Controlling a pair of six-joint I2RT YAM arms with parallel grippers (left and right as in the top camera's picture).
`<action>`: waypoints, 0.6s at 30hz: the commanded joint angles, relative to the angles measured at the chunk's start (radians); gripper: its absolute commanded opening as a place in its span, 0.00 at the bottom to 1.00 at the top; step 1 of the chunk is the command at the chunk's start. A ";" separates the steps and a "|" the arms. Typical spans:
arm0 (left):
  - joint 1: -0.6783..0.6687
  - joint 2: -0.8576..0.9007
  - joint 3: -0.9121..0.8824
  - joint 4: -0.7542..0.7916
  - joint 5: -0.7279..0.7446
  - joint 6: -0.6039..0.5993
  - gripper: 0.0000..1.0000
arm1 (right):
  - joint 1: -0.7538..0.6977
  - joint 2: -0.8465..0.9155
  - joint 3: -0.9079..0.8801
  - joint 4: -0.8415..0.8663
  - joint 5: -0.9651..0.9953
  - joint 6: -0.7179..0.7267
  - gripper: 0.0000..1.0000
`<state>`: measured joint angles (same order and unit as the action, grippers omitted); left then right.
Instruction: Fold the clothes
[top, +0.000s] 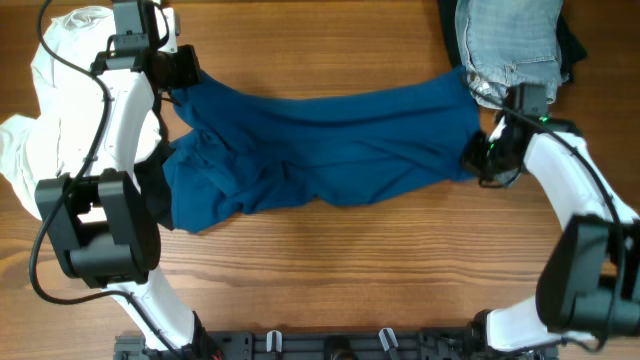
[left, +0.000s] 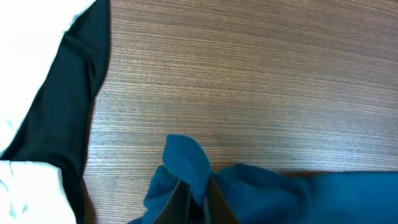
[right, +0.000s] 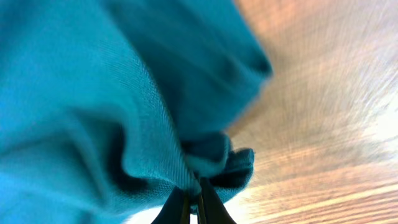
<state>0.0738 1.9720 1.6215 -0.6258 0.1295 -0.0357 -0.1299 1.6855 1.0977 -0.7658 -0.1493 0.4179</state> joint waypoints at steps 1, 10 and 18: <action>0.000 0.005 0.015 0.006 0.012 0.002 0.04 | -0.004 -0.069 0.076 0.003 -0.009 -0.029 0.04; 0.000 0.005 0.015 0.006 0.012 0.002 0.04 | -0.004 -0.014 0.082 0.095 -0.028 -0.064 0.04; 0.000 0.005 0.015 0.006 0.012 0.002 0.04 | 0.026 0.132 0.082 0.224 -0.026 -0.102 0.22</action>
<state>0.0738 1.9720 1.6215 -0.6247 0.1295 -0.0357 -0.1226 1.7550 1.1687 -0.5705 -0.1604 0.3504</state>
